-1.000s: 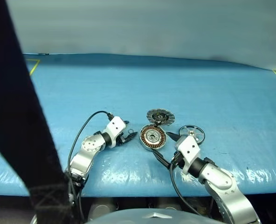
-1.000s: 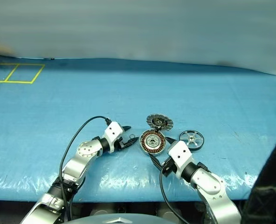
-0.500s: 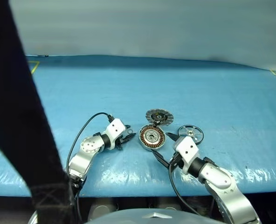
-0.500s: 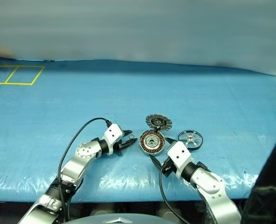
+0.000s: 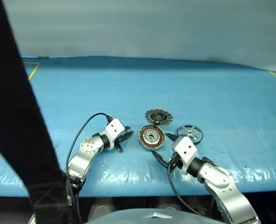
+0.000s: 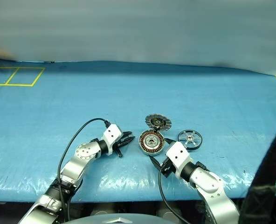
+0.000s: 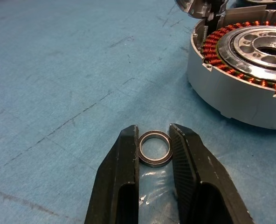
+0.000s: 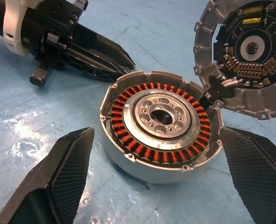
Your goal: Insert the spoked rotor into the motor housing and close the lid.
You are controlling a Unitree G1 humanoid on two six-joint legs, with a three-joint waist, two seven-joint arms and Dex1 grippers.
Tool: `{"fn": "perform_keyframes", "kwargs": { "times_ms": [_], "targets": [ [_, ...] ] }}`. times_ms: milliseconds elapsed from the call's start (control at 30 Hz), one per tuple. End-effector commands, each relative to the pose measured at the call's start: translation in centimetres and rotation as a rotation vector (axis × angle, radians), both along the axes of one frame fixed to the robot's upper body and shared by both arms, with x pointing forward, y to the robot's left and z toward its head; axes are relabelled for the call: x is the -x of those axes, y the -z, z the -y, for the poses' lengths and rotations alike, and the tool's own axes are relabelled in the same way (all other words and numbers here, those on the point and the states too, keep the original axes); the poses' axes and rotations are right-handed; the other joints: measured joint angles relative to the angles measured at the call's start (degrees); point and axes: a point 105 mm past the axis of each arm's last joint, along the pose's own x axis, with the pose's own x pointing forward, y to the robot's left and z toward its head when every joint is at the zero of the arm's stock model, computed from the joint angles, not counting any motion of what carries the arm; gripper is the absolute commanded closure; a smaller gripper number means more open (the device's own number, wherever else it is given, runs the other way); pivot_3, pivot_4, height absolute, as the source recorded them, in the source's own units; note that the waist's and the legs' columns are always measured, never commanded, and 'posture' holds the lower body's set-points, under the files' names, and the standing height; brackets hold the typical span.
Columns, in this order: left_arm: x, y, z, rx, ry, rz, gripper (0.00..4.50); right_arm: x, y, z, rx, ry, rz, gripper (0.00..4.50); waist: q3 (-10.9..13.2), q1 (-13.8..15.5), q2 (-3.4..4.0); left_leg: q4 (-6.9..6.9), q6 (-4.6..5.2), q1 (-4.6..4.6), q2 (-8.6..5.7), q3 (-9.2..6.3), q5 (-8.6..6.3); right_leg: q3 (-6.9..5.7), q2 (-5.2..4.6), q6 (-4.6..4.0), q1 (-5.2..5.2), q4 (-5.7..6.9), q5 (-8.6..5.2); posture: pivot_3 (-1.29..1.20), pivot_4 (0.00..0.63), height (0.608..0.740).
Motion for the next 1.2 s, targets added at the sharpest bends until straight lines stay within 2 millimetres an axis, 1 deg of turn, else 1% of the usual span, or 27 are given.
{"fn": "perform_keyframes", "kwargs": {
  "times_ms": [33, 167, 267, 333, 433, 500, 533, 600, 667, 800, 833, 900, 1033, 1100, 1200],
  "targets": [
    [0.8, 0.9, -1.9, 0.042, -0.018, -0.049, 3.85, -0.2, -0.9, -0.3, -0.011, -0.014, 0.033, 0.00, 0.0, -0.3, 0.00, -0.04, 0.00, -0.01, 0.00, 0.00, 0.00, 0.01, -0.02, -0.02, -0.02, -0.01, -0.01, 0.00, 0.150, 0.740],
    [1.1, -1.5, -2.4, 0.112, 0.027, 0.025, 3.85, -0.5, -1.3, -0.2, -0.050, 0.008, 0.054, 0.00, 0.0, -0.4, -0.04, -0.19, -0.01, -0.08, -0.02, 0.01, 0.00, 0.03, -0.05, -0.25, -0.14, -0.03, 0.03, 0.00, 0.150, 0.740],
    [1.0, -4.1, -2.5, 0.159, 0.078, 0.104, 3.85, -0.4, -1.6, -0.5, -0.093, -0.006, 0.043, 0.00, 0.1, -0.3, -0.07, -0.28, -0.02, -0.29, -0.04, 0.01, 0.01, -0.01, -0.04, -0.41, -0.17, -0.03, 0.04, 0.00, 0.150, 0.740],
    [1.2, -5.8, -1.9, 0.169, 0.154, 0.131, 3.85, -0.3, -1.7, -0.3, -0.110, -0.007, 0.040, 0.00, 0.1, 0.0, -0.16, -0.25, -0.04, -0.56, -0.05, -0.02, 0.03, -0.06, -0.01, -0.40, -0.29, -0.03, 0.07, 0.00, 0.150, 0.740],
    [1.7, -7.8, -0.2, 0.192, 0.262, 0.162, 3.85, 0.0, -1.7, 0.5, -0.133, 0.001, 0.018, 0.00, 0.2, 0.6, -0.19, -0.25, 0.00, -0.57, -0.15, -0.02, 0.00, -0.17, 0.09, -0.31, -0.24, -0.07, 0.03, 0.00, 0.150, 0.740],
    [2.2, -8.7, 1.0, 0.210, 0.318, 0.172, 3.85, 0.2, -1.6, 1.1, -0.138, 0.023, 0.009, 0.00, 0.2, 0.7, -0.19, -0.23, 0.08, -0.56, -0.22, -0.01, -0.04, -0.21, 0.09, -0.21, -0.17, -0.13, 0.02, 0.00, 0.150, 0.740],
    [2.3, -8.9, 1.3, 0.213, 0.329, 0.172, 3.85, 0.3, -1.6, 1.3, -0.139, 0.028, 0.007, 0.00, 0.2, 0.6, -0.18, -0.22, 0.09, -0.56, -0.24, 0.00, -0.05, -0.19, 0.08, -0.14, -0.15, -0.15, 0.01, 0.00, 0.150, 0.740],
    [2.9, -9.1, 2.7, 0.221, 0.391, 0.154, 3.85, 0.6, -1.6, 1.9, -0.148, 0.051, -0.001, 0.00, 0.2, 0.5, -0.18, -0.22, 0.11, -0.54, -0.28, 0.06, -0.06, -0.12, 0.08, -0.04, -0.14, -0.17, 0.02, 0.00, 0.150, 0.740],
    [3.1, -8.7, 4.0, 0.206, 0.437, 0.136, 3.85, 1.0, -1.5, 2.3, -0.147, 0.067, -0.014, 0.00, 0.2, 0.5, -0.19, -0.23, 0.11, -0.53, -0.30, 0.07, -0.06, -0.05, 0.13, 0.10, -0.14, -0.16, 0.01, 0.00, 0.150, 0.740],
    [3.0, -7.8, 5.6, 0.179, 0.483, 0.115, 3.85, 1.5, -1.1, 3.0, -0.127, 0.100, -0.026, 0.00, 0.3, 0.6, -0.21, -0.22, 0.10, -0.53, -0.28, 0.00, -0.05, 0.02, 0.27, 0.38, -0.12, -0.15, -0.12, 0.00, 0.150, 0.740],
    [2.6, -7.3, 5.9, 0.146, 0.476, 0.124, 3.85, 1.6, -1.0, 3.1, -0.127, 0.105, -0.030, 0.00, 0.3, 0.6, -0.21, -0.22, 0.09, -0.51, -0.28, 0.00, -0.05, 0.04, 0.28, 0.37, -0.12, -0.13, -0.14, 0.00, 0.150, 0.740],
    [2.1, -6.7, 6.3, 0.101, 0.473, 0.138, 3.85, 1.9, -0.9, 3.1, -0.128, 0.114, -0.035, 0.00, 0.3, 0.6, -0.22, -0.21, 0.08, -0.48, -0.26, -0.02, -0.03, 0.06, 0.32, 0.34, -0.10, -0.11, -0.16, 0.00, 0.150, 0.740],
    [1.5, -5.8, 6.9, 0.069, 0.468, 0.125, 3.85, 2.1, -0.5, 3.1, -0.116, 0.136, -0.039, 0.00, 0.3, 0.4, -0.23, -0.20, 0.08, -0.48, -0.25, -0.02, -0.03, 0.14, 0.35, 0.33, -0.13, -0.10, -0.15, 0.00, 0.150, 0.740],
    [1.6, -5.1, 7.1, 0.045, 0.475, 0.120, 3.85, 2.0, -0.4, 2.9, -0.116, 0.144, -0.035, 0.00, 0.3, 0.5, -0.23, -0.20, 0.09, -0.49, -0.25, -0.02, -0.04, 0.14, 0.35, 0.33, -0.14, -0.10, -0.15, 0.00, 0.150, 0.740],
    [1.9, -4.9, 7.5, 0.071, 0.493, 0.107, 3.85, 2.0, -0.4, 2.6, -0.122, 0.147, -0.031, 0.00, 0.3, 0.5, -0.23, -0.20, 0.11, -0.51, -0.25, -0.02, -0.05, 0.14, 0.34, 0.31, -0.16, -0.10, -0.15, 0.00, 0.150, 0.740]
  ]
}}
